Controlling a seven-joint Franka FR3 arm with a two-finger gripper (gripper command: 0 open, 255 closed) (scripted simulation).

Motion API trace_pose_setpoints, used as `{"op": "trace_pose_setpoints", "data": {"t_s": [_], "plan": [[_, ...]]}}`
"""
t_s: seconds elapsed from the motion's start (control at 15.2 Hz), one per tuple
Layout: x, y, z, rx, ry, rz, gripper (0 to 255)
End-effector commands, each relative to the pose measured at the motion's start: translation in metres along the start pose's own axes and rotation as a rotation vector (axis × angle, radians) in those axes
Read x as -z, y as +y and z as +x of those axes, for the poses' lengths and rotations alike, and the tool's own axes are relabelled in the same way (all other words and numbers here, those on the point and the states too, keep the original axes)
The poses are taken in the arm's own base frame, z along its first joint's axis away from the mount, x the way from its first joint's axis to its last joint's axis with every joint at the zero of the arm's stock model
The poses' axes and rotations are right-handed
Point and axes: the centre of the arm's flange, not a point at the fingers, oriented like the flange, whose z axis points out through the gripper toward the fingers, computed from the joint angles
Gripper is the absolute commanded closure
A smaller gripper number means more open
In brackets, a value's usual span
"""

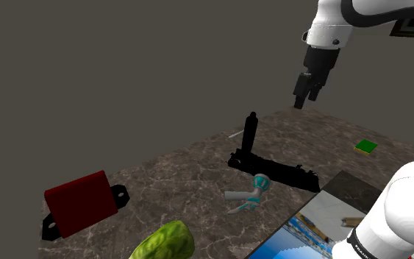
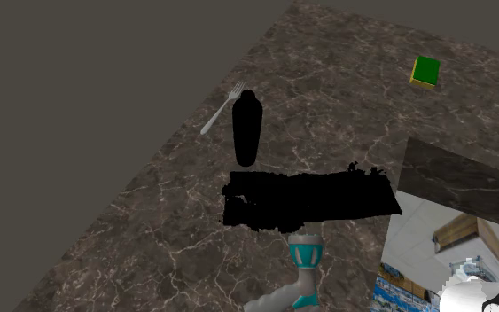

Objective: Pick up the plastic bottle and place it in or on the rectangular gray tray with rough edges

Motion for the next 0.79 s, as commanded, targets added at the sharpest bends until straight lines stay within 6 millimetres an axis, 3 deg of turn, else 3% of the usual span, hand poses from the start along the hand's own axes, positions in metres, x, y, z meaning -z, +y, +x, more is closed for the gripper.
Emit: {"op": "trace_pose_setpoints", "data": {"t_s": [0.0, 0.73], "plan": [[0.000, 0.000, 0.000, 0.000, 0.000, 0.000, 0], [-0.067, 0.058, 0.139, 0.000, -0.131, 0.037, 0]]}}
